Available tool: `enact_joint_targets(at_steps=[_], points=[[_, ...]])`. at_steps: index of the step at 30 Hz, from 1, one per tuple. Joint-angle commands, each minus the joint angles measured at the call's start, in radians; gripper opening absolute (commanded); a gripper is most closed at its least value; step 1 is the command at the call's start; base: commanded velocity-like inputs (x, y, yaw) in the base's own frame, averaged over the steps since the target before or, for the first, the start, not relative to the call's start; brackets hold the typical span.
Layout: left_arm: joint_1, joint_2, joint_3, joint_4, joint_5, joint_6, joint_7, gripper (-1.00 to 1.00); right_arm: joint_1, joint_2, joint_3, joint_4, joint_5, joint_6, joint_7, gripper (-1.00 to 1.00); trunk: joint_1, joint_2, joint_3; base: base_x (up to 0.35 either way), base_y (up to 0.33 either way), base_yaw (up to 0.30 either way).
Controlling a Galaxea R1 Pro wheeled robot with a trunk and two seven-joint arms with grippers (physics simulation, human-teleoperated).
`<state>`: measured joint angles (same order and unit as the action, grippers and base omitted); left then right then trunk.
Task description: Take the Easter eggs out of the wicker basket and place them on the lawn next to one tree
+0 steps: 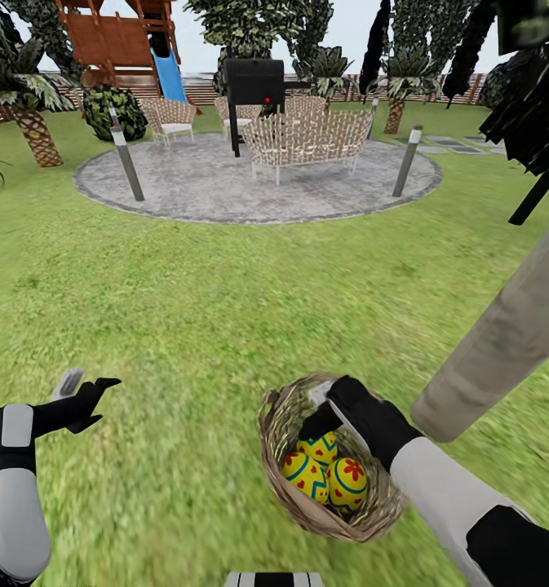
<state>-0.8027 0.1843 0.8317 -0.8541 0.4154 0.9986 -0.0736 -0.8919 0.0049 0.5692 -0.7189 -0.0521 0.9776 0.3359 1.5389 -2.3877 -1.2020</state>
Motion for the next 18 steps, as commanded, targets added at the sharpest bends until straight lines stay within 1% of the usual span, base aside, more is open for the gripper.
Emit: enact_joint_targets(at_steps=[1,4,6,7,10,11,12,14,15,17,18], points=[[-0.001,0.000,0.004,0.000,-0.007,0.005,-0.008,1.00,-0.001,-0.011,0.011,-0.002,-0.003,0.003,0.010,1.00,0.000,0.000,-0.001,0.000,0.000,0.002],[-0.001,0.001,0.004,0.000,-0.007,0.005,-0.008,1.00,-0.001,-0.044,0.022,-0.004,0.000,-0.010,0.026,1.00,0.000,0.000,-0.001,0.000,0.000,0.000],[-0.001,0.001,0.004,0.000,-0.007,0.005,-0.008,1.00,-0.001,-0.061,0.025,-0.003,-0.001,-0.025,0.033,1.00,0.000,0.000,-0.001,0.000,0.000,0.000],[-0.001,0.001,0.004,0.000,-0.007,0.005,-0.008,1.00,-0.001,-0.065,0.033,-0.001,0.000,-0.029,0.042,1.00,0.000,0.000,-0.001,0.000,0.000,0.000],[-0.001,0.001,0.004,0.000,-0.007,0.005,-0.008,1.00,-0.001,-0.073,0.084,0.000,0.022,-0.038,0.061,1.00,0.000,0.000,-0.001,0.000,0.000,0.000],[-0.001,0.001,0.004,0.000,-0.007,0.005,-0.008,1.00,-0.001,-0.081,0.118,0.006,0.053,-0.072,0.077,1.00,0.000,0.000,-0.001,0.000,0.000,0.000],[-0.001,0.001,0.004,0.000,-0.007,0.005,-0.008,1.00,-0.001,-0.087,0.145,0.018,0.115,-0.167,0.167,1.00,0.000,0.000,-0.001,0.000,0.000,0.000],[-0.001,0.001,0.004,0.000,-0.007,0.005,-0.008,1.00,-0.001,-0.088,0.149,0.034,0.168,-0.220,0.271,1.00,0.000,0.000,-0.001,0.000,0.000,0.000],[-0.001,0.001,0.004,0.000,-0.007,0.005,-0.008,1.00,-0.001,-0.087,0.149,0.043,0.220,-0.245,0.336,1.00,0.000,0.000,-0.001,0.000,0.000,0.000],[-0.001,0.001,0.004,0.000,-0.007,0.005,-0.008,1.00,-0.001,-0.085,0.146,0.044,0.299,-0.263,0.392,1.00,0.000,0.000,-0.001,0.000,0.000,0.000],[-0.001,0.001,0.004,0.000,-0.007,0.005,-0.008,1.00,-0.001,-0.084,0.145,0.043,0.317,-0.266,0.402,1.00,0.000,0.000,-0.001,0.000,0.000,0.000]])
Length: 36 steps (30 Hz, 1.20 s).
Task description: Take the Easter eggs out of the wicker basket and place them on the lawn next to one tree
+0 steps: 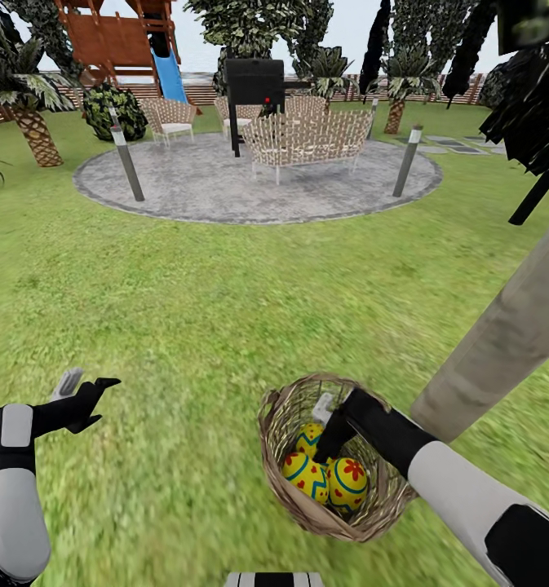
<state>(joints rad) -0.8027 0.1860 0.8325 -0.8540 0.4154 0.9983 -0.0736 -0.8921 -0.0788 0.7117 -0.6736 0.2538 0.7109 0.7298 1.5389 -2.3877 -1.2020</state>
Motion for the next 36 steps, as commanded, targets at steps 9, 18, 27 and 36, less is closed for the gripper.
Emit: enact_joint_targets(at_steps=[9,18,27,36], points=[[-0.001,-0.003,0.001,0.000,-0.007,0.005,-0.008,1.00,-0.014,-0.001,-0.013,-0.003,0.042,-0.008,0.022,1.00,0.000,0.000,-0.007,0.000,0.000,0.000],[-0.001,-0.005,-0.001,-0.001,-0.007,0.005,-0.008,1.00,-0.021,0.001,-0.121,-0.004,0.044,-0.007,0.018,1.00,0.019,-0.035,-0.022,0.000,0.000,0.000],[-0.001,-0.005,-0.001,0.000,-0.007,0.005,-0.008,1.00,-0.029,0.001,-0.123,0.001,0.050,-0.005,0.026,1.00,0.053,-0.098,-0.051,0.000,0.000,0.000],[-0.001,-0.004,-0.001,0.000,-0.007,0.005,-0.008,1.00,-0.029,0.001,-0.122,-0.001,0.057,-0.004,0.021,1.00,0.064,-0.114,-0.084,0.000,0.000,0.000]])
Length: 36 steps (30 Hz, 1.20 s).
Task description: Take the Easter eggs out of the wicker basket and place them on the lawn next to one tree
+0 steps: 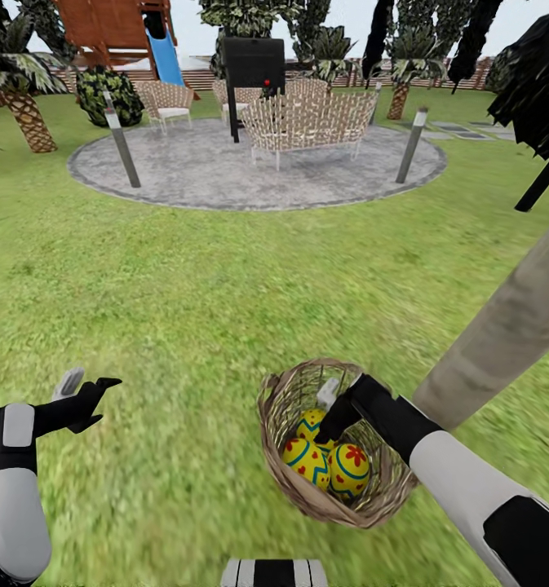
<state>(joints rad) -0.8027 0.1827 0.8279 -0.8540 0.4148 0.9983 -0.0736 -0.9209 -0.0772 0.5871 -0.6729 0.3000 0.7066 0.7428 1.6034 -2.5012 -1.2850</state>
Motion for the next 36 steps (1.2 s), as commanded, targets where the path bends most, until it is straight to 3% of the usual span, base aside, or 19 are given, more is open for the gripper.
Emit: enact_joint_targets(at_steps=[1,7,20,24,36], points=[[-0.001,0.000,0.003,0.000,-0.007,0.005,-0.008,1.00,-0.001,-0.001,0.002,-0.005,0.011,0.001,0.008,1.00,0.000,-0.001,-0.005,0.000,0.000,0.000],[-0.001,0.000,0.003,0.000,-0.007,0.005,-0.008,1.00,-0.001,0.000,0.002,-0.014,0.011,-0.002,0.006,1.00,0.003,-0.002,-0.028,0.000,0.000,0.000],[-0.001,0.000,0.003,0.000,-0.007,0.006,-0.008,1.00,-0.001,0.000,0.002,-0.023,0.011,-0.045,0.006,1.00,0.003,-0.002,-0.028,0.000,0.000,0.000],[-0.001,0.000,0.003,0.000,-0.007,0.006,-0.008,1.00,-0.001,-0.001,0.002,-0.022,0.011,-0.050,0.009,1.00,0.005,-0.003,-0.043,0.000,0.000,0.000],[-0.001,0.001,0.003,0.000,-0.007,0.006,-0.008,1.00,-0.001,-0.001,0.002,-0.022,0.011,-0.055,0.012,1.00,0.006,-0.004,-0.059,0.000,0.000,0.000]])
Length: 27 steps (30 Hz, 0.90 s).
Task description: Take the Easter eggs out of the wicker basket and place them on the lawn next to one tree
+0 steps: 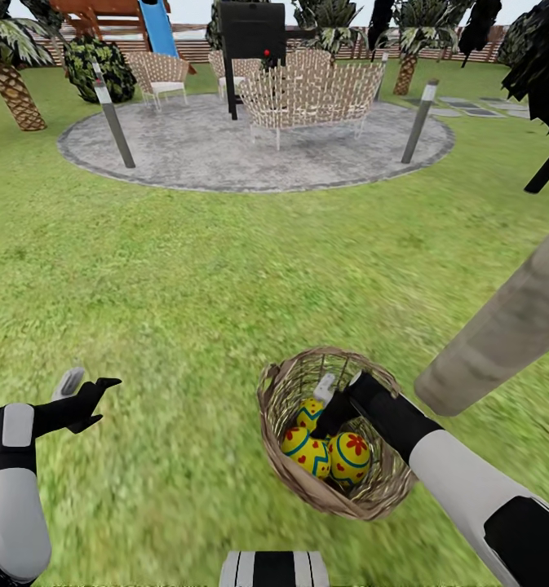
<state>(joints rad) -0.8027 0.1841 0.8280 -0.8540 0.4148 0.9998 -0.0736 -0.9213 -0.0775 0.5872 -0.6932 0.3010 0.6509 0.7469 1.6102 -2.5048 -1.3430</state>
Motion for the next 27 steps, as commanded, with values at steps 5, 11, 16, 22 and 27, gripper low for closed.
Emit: enact_joint_targets(at_steps=[5,11,16,22,27], points=[[-0.001,-0.002,0.003,0.000,-0.007,0.005,-0.008,1.00,-0.001,-0.001,0.002,0.001,0.009,-0.042,0.011,1.00,0.001,-0.001,-0.009,0.000,0.000,0.000],[-0.001,-0.003,0.003,0.000,-0.007,0.005,-0.008,1.00,-0.001,-0.001,0.001,0.002,0.008,-0.073,0.011,1.00,0.002,-0.001,-0.016,0.000,0.000,0.000],[-0.001,-0.003,0.003,0.000,-0.007,0.004,-0.008,1.00,0.000,0.001,0.002,0.014,0.009,-0.109,0.012,1.00,0.003,-0.002,-0.028,0.000,0.000,0.000],[-0.001,-0.003,0.003,0.000,-0.007,0.003,-0.008,1.00,-0.001,0.001,0.001,0.015,0.001,-0.112,0.012,1.00,0.004,-0.003,-0.040,0.000,0.000,0.000],[-0.001,-0.003,0.003,0.000,-0.007,0.004,-0.008,1.00,-0.001,0.000,0.000,0.015,-0.001,-0.112,0.013,1.00,0.005,-0.003,-0.047,0.000,0.000,0.000]])
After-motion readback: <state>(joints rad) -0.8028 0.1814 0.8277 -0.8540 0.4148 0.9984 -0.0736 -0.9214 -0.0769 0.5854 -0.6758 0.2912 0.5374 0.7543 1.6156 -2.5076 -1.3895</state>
